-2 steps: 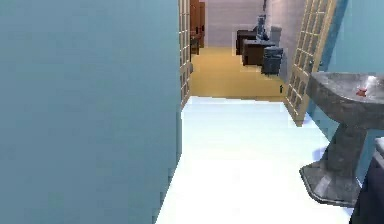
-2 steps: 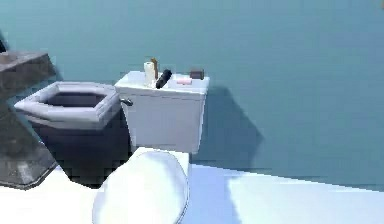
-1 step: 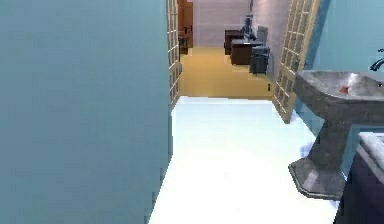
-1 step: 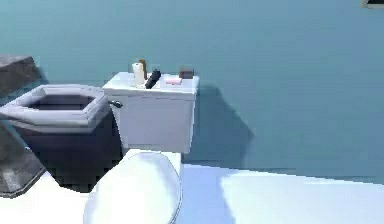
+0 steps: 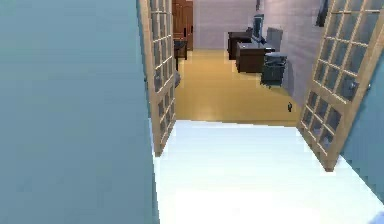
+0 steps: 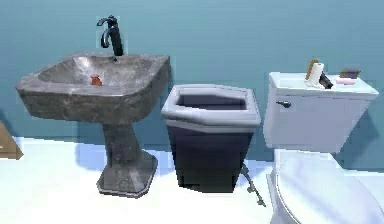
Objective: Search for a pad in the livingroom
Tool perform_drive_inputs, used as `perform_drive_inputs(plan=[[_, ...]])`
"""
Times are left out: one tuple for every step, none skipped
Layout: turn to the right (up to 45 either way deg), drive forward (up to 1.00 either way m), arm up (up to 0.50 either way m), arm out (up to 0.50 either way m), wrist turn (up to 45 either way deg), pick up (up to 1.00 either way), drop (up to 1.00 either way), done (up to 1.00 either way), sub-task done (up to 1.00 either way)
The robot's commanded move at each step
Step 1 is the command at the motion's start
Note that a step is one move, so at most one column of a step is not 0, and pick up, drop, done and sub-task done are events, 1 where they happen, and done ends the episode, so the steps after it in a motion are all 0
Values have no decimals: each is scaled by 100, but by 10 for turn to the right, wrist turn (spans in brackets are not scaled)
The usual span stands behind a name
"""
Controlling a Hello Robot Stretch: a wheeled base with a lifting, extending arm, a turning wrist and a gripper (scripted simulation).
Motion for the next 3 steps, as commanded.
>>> perform_drive_inputs(plan=[[30, 0, 0, 0, 0, 0, 0, 0, 0], [450, 0, 0, 0, 0, 0, 0, 0, 0], [450, 0, 0, 0, 0, 0, 0, 0, 0]])
